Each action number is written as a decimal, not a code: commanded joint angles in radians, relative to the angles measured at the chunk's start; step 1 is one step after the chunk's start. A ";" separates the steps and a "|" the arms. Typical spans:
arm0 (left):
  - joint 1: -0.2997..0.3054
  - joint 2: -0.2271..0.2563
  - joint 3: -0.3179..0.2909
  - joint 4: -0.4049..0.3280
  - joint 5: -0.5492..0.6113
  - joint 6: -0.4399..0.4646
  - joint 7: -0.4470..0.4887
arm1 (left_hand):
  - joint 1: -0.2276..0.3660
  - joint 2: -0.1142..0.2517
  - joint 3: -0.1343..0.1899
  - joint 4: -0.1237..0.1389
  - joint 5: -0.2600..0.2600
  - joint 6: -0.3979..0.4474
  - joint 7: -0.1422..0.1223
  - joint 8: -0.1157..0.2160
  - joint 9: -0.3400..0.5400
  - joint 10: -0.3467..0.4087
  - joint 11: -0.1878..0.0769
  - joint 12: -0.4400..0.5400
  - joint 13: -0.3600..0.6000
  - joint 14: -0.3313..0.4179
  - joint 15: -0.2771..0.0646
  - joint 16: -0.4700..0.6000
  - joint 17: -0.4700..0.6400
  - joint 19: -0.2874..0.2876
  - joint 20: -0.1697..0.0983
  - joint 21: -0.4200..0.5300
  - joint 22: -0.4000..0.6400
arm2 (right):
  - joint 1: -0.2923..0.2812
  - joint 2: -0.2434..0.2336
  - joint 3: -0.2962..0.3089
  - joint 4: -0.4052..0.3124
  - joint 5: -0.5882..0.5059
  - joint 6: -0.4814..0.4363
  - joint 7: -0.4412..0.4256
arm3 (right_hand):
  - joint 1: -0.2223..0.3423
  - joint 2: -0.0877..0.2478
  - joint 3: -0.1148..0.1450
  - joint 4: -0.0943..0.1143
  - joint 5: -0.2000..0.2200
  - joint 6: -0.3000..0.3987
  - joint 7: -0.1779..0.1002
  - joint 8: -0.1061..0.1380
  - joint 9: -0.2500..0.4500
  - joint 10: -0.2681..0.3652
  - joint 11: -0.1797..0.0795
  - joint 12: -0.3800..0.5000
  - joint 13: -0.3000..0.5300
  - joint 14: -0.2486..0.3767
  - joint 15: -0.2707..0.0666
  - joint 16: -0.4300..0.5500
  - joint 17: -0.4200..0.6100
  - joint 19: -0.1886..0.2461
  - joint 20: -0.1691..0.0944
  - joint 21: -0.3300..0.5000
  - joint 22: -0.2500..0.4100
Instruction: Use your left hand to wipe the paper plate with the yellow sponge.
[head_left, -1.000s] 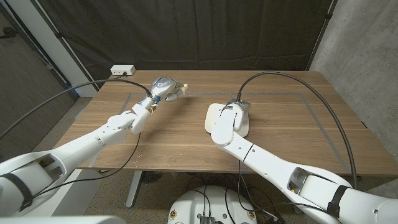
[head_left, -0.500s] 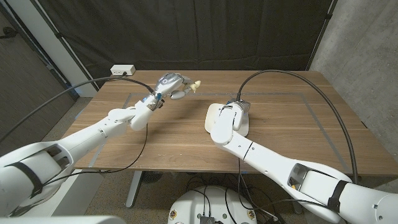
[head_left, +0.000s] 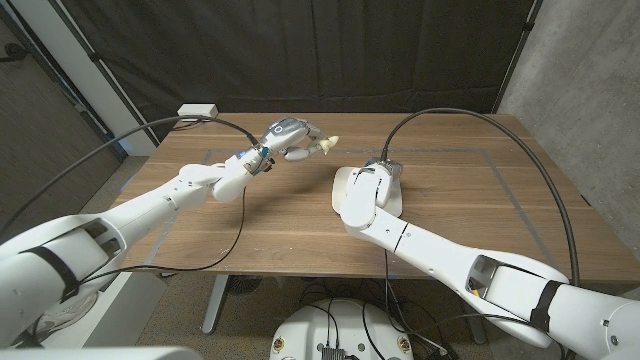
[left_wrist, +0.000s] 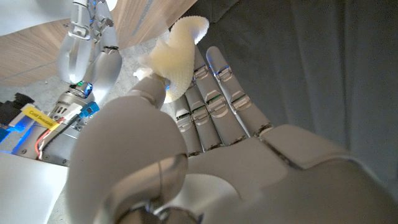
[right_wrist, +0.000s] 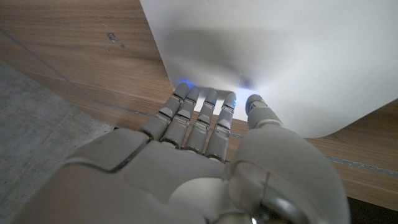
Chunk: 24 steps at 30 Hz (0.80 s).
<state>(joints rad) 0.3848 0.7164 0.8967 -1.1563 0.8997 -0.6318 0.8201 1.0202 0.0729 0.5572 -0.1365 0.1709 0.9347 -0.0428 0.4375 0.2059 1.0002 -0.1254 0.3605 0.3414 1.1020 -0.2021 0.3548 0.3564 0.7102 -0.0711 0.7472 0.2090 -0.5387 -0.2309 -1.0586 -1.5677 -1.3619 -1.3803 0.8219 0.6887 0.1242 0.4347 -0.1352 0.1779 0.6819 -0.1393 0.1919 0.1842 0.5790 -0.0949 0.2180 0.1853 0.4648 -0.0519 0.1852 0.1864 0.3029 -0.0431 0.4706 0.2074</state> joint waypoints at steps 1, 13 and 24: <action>-0.047 -0.029 0.037 0.008 0.026 -0.060 -0.107 | 0.038 0.038 0.000 0.001 0.005 0.054 0.014 0.003 0.003 0.040 -0.039 -0.005 0.005 -0.005 -0.020 -0.005 0.003 -0.006 -0.066 0.009 0.003 | 0.002 -0.007 -0.004 -0.007 0.025 -0.016 -0.014 | -0.010 0.000 0.009 0.003 0.004 0.005 0.007 0.002 0.004 0.006 0.001 0.000 0.002 0.001 -0.125 0.002 0.002 -0.002 -0.014 0.004 0.001; -0.076 -0.071 0.083 0.080 0.078 -0.070 -0.076 | 0.042 0.034 -0.002 0.003 0.005 0.063 0.005 0.005 -0.001 0.039 -0.034 -0.019 0.002 -0.010 -0.023 -0.014 0.008 -0.014 -0.071 0.027 0.001 | -0.004 -0.013 0.000 -0.022 0.012 -0.016 -0.011 | -0.012 0.000 0.010 0.003 0.004 0.007 0.007 0.003 0.004 0.009 0.004 0.000 0.002 0.001 -0.125 0.002 0.002 -0.002 -0.013 0.005 0.000; -0.144 -0.161 0.209 0.269 0.189 -0.038 0.164 | 0.045 0.027 -0.005 0.002 0.005 0.072 0.008 0.006 -0.004 0.053 -0.035 -0.023 0.002 0.003 -0.022 -0.013 0.012 -0.008 -0.076 0.045 -0.002 | -0.009 -0.022 0.000 -0.036 -0.017 -0.016 0.016 | -0.016 -0.002 0.010 0.004 0.004 0.009 0.009 0.003 0.004 0.007 0.004 -0.001 0.002 0.000 -0.121 0.003 0.002 -0.003 -0.012 0.006 0.000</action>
<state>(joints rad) 0.3053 0.6420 0.9895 -1.0638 0.9999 -0.6912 0.8004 1.0243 0.0688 0.5543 -0.1338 0.1690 0.9527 -0.0495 0.4373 0.1971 1.0165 -0.1304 0.3431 0.3383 1.1024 -0.1978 0.3425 0.3646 0.6925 -0.0677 0.7817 0.2043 -0.5430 -0.2457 -1.0586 -1.5910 -1.3483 -1.3944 0.8120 0.6810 0.1244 0.4389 -0.1310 0.1779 0.6878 -0.1338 0.1914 0.1847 0.5825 -0.0913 0.2151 0.1844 0.4648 -0.0519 0.1852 0.1864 0.3030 -0.0431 0.4706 0.2045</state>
